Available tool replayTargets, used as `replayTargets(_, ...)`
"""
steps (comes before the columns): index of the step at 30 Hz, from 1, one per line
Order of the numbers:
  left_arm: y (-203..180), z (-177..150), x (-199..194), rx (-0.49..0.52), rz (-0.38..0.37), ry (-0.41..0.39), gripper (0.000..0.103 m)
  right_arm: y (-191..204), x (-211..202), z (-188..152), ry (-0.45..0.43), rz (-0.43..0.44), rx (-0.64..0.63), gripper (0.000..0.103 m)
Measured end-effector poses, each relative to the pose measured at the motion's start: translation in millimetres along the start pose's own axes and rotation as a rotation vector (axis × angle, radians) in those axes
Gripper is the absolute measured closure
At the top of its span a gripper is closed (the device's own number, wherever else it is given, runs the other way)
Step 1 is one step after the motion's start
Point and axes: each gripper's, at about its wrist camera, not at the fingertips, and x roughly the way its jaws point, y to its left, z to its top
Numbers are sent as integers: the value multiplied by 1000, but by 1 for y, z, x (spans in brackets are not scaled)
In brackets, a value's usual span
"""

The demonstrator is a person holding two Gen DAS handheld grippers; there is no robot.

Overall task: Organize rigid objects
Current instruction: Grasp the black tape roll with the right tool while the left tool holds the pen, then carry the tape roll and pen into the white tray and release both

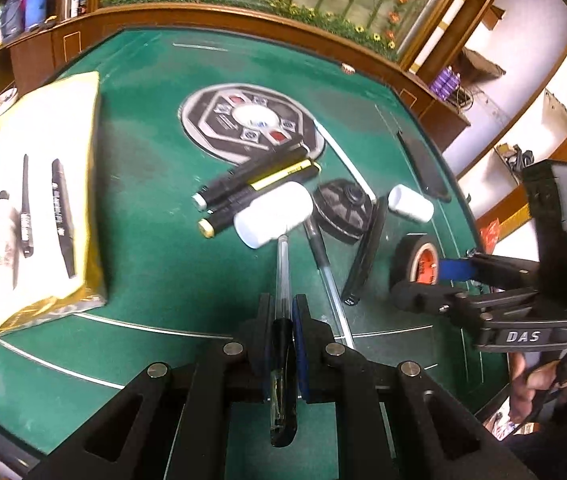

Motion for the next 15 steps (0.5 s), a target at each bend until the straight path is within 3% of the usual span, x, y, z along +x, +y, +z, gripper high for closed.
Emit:
replayTargets(8, 25, 3, -40, -50, 9, -83, 94, 36, 7, 15, 4, 32, -58, 40)
replayTargets(15, 81, 10, -82, -158, 63, -184, 94, 81, 13, 39, 14, 70, -143, 40)
